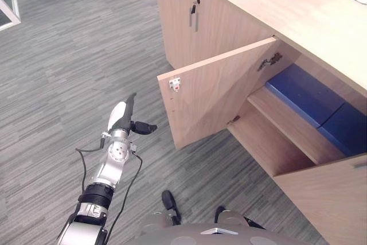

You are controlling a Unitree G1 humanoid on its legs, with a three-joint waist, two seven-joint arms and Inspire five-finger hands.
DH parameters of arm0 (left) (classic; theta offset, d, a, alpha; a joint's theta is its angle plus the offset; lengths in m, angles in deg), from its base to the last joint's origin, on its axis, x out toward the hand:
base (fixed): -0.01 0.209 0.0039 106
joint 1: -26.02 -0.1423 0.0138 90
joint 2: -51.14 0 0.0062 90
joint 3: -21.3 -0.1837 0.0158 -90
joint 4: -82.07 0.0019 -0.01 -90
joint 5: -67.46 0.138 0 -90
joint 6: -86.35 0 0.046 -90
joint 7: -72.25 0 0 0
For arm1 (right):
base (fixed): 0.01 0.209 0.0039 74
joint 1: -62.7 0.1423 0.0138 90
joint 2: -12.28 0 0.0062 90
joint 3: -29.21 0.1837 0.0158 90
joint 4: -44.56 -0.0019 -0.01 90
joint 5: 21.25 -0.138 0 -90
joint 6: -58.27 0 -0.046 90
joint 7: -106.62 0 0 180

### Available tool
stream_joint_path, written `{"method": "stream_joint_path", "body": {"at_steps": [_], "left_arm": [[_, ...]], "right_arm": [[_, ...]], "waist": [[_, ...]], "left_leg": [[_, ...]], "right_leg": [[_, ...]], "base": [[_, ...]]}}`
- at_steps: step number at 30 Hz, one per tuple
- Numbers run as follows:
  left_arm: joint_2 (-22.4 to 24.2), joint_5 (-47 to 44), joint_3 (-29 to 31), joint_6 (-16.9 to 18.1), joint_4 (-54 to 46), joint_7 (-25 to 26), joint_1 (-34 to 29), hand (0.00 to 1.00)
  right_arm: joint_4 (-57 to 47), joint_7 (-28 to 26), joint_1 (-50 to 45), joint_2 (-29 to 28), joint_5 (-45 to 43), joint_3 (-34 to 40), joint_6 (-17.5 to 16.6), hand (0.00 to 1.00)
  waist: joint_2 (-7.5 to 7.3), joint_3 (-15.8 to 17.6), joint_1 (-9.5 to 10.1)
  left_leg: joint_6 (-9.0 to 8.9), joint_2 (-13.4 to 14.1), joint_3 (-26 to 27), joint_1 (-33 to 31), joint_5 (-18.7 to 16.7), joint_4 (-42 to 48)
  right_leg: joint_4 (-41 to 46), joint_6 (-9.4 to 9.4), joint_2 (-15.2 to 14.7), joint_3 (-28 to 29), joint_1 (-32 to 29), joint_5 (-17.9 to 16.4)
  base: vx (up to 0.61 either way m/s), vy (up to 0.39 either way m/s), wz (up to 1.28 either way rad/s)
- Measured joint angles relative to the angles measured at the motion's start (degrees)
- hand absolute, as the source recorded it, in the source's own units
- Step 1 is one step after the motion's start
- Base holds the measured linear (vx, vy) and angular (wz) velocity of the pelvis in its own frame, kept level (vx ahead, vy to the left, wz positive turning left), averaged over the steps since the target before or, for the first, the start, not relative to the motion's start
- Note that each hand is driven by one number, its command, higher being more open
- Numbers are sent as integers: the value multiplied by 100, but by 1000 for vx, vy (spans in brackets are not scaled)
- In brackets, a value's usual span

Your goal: Walk over to the cabinet, pick up the folder, carry it to the office cabinet, place the folder inside the office cabinet, then close the office cabinet door

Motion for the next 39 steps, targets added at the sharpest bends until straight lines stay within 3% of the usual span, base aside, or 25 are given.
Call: {"method": "stream_joint_path", "body": {"at_steps": [10, 19, 25, 30, 34, 39], "left_arm": [[-153, 607, -1581, 226, 859, -112, 956, 100], [-789, 1771, -3139, 390, 1383, 22, 1745, 100], [-851, 1923, -3858, 431, 1292, 142, 1843, 100], [-1175, 1854, -4722, 869, 472, 182, 1632, 100], [-990, 1658, -5128, 1430, -157, 113, 1171, 100], [55, 1612, -5385, 1928, -501, 125, 767, 100]], "right_arm": [[101, -2, -12, -32, -2, 98, -97, 100], [115, 73, -95, 10, 233, 103, -220, 100], [222, 197, -83, 43, 239, 113, -245, 100], [274, 305, -52, 105, 484, 71, -265, 100], [336, 351, -39, 157, 673, -183, -312, 100], [412, 515, 29, 176, 675, -489, -338, 100]], "waist": [[45, -36, -55], [68, -85, -108], [60, -131, -139], [39, -172, -133], [-28, -260, -199], [-59, -335, -275]], "left_leg": [[-27, -11, 63, 90, -22, -31], [-40, -137, 67, 85, -93, -16], [12, -300, 33, 79, -116, -10], [71, -420, 26, 69, -181, -15], [126, -496, 39, 73, -285, -33], [149, -550, 39, 79, -330, -35]], "right_leg": [[-193, -54, -11, 184, 51, 169], [-269, -2, -107, 220, 76, 225], [-318, 102, -239, 196, 113, 289], [-327, 121, -363, 175, 118, 301], [-317, 119, -433, 170, 117, 299], [-295, 69, -477, 165, 117, 267]], "base": [[-3, 37, -10], [26, 40, 1], [53, 63, 5], [-8, 59, 3], [-16, 51, -1], [-2, 15, 0]]}}
